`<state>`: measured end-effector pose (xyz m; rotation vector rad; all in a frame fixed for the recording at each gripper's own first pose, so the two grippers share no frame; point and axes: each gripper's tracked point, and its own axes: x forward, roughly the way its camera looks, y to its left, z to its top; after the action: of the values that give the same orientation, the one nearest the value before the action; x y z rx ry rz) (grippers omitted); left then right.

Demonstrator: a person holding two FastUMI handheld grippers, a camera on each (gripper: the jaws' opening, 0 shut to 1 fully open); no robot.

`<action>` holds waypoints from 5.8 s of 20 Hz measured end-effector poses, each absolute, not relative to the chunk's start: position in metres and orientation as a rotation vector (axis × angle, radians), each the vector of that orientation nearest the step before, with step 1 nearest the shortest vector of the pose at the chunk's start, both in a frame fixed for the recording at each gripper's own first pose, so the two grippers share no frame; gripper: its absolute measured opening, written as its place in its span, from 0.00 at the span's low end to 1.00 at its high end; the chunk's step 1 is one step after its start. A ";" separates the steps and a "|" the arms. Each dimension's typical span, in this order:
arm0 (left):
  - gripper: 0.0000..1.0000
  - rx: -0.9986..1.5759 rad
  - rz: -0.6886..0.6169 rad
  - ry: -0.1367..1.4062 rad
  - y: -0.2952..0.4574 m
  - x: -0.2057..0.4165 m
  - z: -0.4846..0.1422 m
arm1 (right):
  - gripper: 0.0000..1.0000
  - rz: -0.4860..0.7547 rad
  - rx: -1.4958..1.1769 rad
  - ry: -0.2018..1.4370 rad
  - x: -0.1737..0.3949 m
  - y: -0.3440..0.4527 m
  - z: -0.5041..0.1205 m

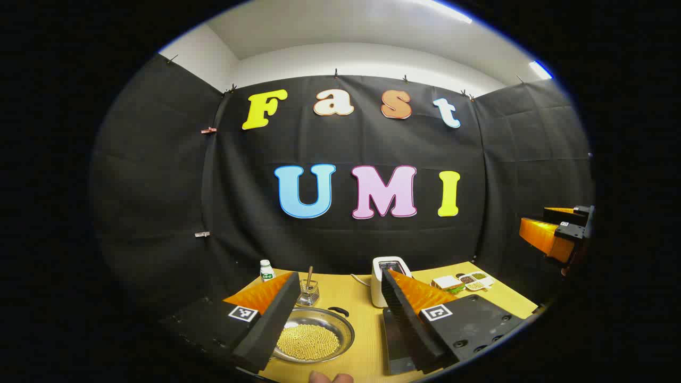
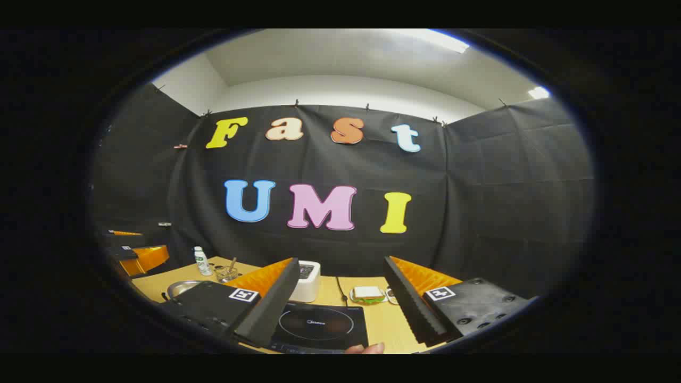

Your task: First push the handle of the pot to place it horizontally, then grasp the pot with both hands and set it on the induction cooktop.

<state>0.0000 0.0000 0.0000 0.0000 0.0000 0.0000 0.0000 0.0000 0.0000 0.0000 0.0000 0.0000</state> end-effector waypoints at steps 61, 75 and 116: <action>0.05 0.025 -0.237 0.998 0.066 -0.050 -0.297 | 0.98 0.000 -0.036 0.059 -0.009 0.002 -0.027; 0.05 0.019 -0.311 1.132 0.126 -0.008 -0.338 | 0.98 -0.037 -0.074 0.069 -0.014 0.007 -0.029; 0.05 0.186 -0.076 1.021 0.291 0.120 -0.353 | 0.99 -0.081 -0.141 0.167 -0.023 0.042 -0.061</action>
<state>0.1199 0.2915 -0.3526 0.1855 1.0208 -0.0763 -0.0231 0.0418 -0.0615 -0.1406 0.1670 -0.0806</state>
